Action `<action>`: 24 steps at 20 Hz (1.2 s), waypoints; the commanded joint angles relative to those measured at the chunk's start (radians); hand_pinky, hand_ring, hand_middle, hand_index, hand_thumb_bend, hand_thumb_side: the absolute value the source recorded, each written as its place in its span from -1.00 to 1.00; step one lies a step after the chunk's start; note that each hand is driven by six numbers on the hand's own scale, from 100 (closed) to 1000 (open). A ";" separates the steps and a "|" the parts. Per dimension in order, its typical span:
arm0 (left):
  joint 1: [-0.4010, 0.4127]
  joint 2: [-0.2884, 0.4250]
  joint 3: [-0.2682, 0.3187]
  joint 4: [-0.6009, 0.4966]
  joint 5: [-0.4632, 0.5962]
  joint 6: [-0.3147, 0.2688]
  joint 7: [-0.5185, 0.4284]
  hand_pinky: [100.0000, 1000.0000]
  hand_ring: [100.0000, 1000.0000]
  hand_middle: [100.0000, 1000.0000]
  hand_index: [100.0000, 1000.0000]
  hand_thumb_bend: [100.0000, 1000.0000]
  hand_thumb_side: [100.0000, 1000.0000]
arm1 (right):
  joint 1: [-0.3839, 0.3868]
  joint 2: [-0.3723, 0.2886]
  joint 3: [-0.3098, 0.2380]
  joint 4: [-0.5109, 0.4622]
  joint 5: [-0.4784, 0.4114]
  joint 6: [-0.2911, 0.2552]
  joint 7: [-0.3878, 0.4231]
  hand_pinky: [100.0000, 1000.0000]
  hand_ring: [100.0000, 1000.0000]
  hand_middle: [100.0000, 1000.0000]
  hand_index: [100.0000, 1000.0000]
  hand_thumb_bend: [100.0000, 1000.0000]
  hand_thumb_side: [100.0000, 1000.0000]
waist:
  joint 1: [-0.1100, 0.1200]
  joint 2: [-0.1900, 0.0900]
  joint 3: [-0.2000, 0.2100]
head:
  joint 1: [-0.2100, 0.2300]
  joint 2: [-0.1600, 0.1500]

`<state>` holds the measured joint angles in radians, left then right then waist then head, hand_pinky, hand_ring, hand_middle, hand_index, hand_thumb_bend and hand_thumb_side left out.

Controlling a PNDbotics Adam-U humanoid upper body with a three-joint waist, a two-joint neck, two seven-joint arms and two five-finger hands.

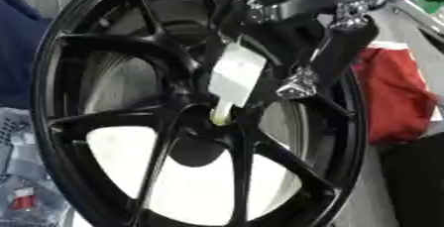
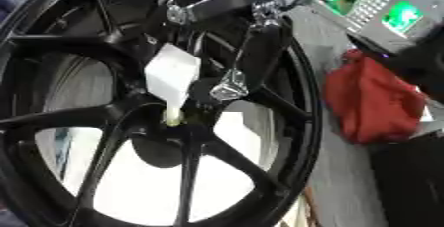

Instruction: Pull the pin out of the wheel hub.

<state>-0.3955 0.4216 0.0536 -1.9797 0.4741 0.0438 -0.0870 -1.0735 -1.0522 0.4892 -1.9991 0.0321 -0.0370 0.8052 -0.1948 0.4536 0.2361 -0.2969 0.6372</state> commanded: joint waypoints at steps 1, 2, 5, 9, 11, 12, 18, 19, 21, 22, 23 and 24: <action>-0.009 0.006 0.007 -0.020 0.000 0.000 -0.001 0.77 0.05 0.33 0.72 -0.92 0.74 | -0.017 -0.019 -0.034 -0.001 -0.026 0.014 -0.008 0.60 0.42 -0.29 -0.05 -1.00 -1.00 | 0.015 -0.027 -0.002 | -0.007 -0.010; -0.009 0.006 0.007 -0.020 0.000 0.000 -0.001 0.77 0.05 0.33 0.72 -0.92 0.74 | -0.018 -0.019 -0.038 -0.001 -0.032 0.016 -0.011 0.60 0.41 -0.30 -0.06 -1.00 -1.00 | 0.016 -0.027 -0.002 | -0.008 -0.010; -0.009 0.005 0.007 -0.020 -0.001 0.001 -0.002 0.77 0.05 0.33 0.72 -0.92 0.74 | -0.021 -0.019 -0.053 -0.001 -0.047 0.024 -0.022 0.59 0.40 -0.33 -0.08 -1.00 -1.00 | 0.017 -0.027 -0.003 | -0.009 -0.008; -0.009 0.003 0.008 -0.020 -0.001 0.001 -0.003 0.77 0.05 0.33 0.72 -0.92 0.74 | -0.027 -0.019 -0.085 -0.001 -0.063 0.042 -0.027 0.59 0.40 -0.34 -0.09 -1.00 -1.00 | 0.018 -0.028 -0.004 | -0.011 -0.007; -0.008 0.003 0.009 -0.020 0.000 0.001 -0.002 0.77 0.05 0.33 0.72 -0.92 0.74 | -0.027 -0.022 -0.114 -0.001 -0.065 0.058 -0.034 0.60 0.40 -0.34 -0.09 -1.00 -1.00 | 0.020 -0.029 -0.006 | -0.010 -0.007; -0.007 0.003 0.009 -0.020 0.000 0.001 -0.002 0.77 0.05 0.33 0.72 -0.92 0.73 | -0.026 -0.024 -0.128 -0.001 -0.064 0.065 -0.038 0.60 0.40 -0.34 -0.09 -1.00 -1.00 | 0.020 -0.030 -0.007 | -0.009 -0.006; -0.004 0.002 0.015 -0.020 0.001 -0.004 0.003 0.77 0.05 0.33 0.72 -0.92 0.73 | 0.046 -0.064 -0.253 -0.001 -0.036 0.137 -0.114 0.60 0.39 -0.36 -0.09 -1.00 -1.00 | 0.033 -0.028 -0.026 | 0.006 -0.008; -0.003 0.002 0.016 -0.020 0.001 -0.006 0.004 0.77 0.06 0.33 0.72 -0.92 0.73 | 0.065 -0.072 -0.277 -0.001 -0.032 0.151 -0.129 0.60 0.38 -0.36 -0.09 -1.00 -1.00 | 0.037 -0.028 -0.029 | 0.009 -0.008; -0.003 0.001 0.018 -0.020 0.002 -0.009 0.006 0.77 0.06 0.33 0.72 -0.93 0.73 | 0.101 -0.086 -0.325 -0.001 -0.026 0.174 -0.159 0.60 0.38 -0.36 -0.09 -1.00 -1.00 | 0.044 -0.026 -0.036 | 0.014 -0.009; -0.002 0.001 0.019 -0.020 0.002 -0.011 0.007 0.77 0.06 0.33 0.72 -0.93 0.72 | 0.120 -0.093 -0.350 -0.001 -0.020 0.187 -0.174 0.60 0.37 -0.37 -0.09 -1.00 -1.00 | 0.048 -0.026 -0.040 | 0.017 -0.009; -0.001 0.001 0.021 -0.020 0.002 -0.013 0.009 0.77 0.06 0.33 0.72 -0.93 0.72 | 0.141 -0.100 -0.375 0.003 -0.011 0.201 -0.190 0.60 0.37 -0.37 -0.09 -1.00 -1.00 | 0.054 -0.026 -0.046 | 0.021 -0.009; 0.000 0.001 0.022 -0.020 0.003 -0.015 0.011 0.77 0.06 0.34 0.72 -0.93 0.72 | 0.160 -0.106 -0.400 0.010 -0.004 0.216 -0.205 0.60 0.36 -0.37 -0.09 -1.00 -1.00 | 0.057 -0.026 -0.051 | 0.024 -0.009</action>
<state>-0.3912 0.4135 0.0656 -1.9797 0.4753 0.0346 -0.0779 -0.9060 -1.1143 0.1353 -1.9930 0.0168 0.1636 0.6206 -0.1443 0.4535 0.1842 -0.2779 0.6373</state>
